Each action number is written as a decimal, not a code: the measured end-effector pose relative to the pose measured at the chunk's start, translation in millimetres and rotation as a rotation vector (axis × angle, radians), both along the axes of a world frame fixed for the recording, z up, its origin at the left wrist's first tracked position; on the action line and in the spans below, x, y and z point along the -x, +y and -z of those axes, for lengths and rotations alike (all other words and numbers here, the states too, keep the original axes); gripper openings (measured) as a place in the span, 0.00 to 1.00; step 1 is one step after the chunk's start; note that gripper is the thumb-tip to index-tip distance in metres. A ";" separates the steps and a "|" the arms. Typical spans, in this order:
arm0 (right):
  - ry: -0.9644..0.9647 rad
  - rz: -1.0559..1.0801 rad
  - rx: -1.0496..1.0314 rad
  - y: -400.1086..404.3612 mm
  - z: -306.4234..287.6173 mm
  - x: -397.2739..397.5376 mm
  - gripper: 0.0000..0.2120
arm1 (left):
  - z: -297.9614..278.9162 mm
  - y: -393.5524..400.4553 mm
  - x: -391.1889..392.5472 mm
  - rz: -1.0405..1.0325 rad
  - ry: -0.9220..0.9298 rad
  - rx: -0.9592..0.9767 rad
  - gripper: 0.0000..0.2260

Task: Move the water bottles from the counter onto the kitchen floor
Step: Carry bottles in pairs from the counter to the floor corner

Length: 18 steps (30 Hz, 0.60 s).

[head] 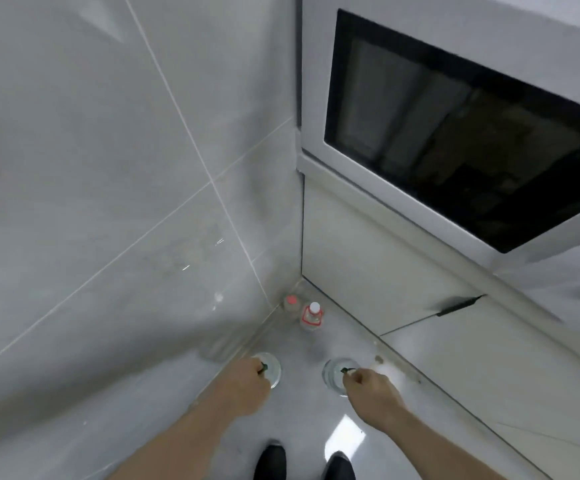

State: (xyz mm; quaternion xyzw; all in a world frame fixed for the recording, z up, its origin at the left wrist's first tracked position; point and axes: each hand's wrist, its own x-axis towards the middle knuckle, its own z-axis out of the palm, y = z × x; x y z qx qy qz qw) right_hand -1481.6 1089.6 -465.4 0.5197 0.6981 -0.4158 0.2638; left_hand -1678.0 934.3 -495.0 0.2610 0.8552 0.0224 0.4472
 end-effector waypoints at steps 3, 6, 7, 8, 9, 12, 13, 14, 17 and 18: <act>-0.004 0.045 0.005 -0.9 41.3 14.7 0.17 | 44.7 7.6 16.6 0.003 -0.013 0.009 0.16; 0.021 0.079 -0.005 -1.9 77.5 30.2 0.17 | 86.8 16.3 32.2 0.033 -0.015 0.009 0.17; 0.032 0.088 -0.007 -2.4 88.8 35.5 0.16 | 96.7 19.5 35.3 0.047 -0.007 0.009 0.16; 0.038 0.098 -0.008 -2.9 99.4 40.3 0.16 | 106.1 22.5 37.4 0.054 0.000 0.011 0.15; 0.044 0.108 -0.010 -3.6 108.9 44.5 0.16 | 114.8 25.4 39.1 0.059 0.000 0.014 0.13; 0.057 0.146 -0.013 -5.9 133.1 56.4 0.17 | 140.9 32.4 46.7 0.077 -0.005 0.005 0.06; 0.062 0.164 -0.006 -6.3 139.9 60.6 0.17 | 147.1 34.5 50.3 0.076 -0.006 0.000 0.05; 0.067 0.186 0.003 -6.7 146.2 64.5 0.16 | 152.6 36.3 53.8 0.067 -0.006 -0.014 0.05; 0.092 0.253 0.036 -9.0 161.1 75.8 0.15 | 160.2 44.2 64.0 0.054 0.001 -0.068 0.08; 0.099 0.266 0.048 -10.0 165.5 79.6 0.15 | 161.8 46.8 66.8 0.058 0.008 -0.078 0.10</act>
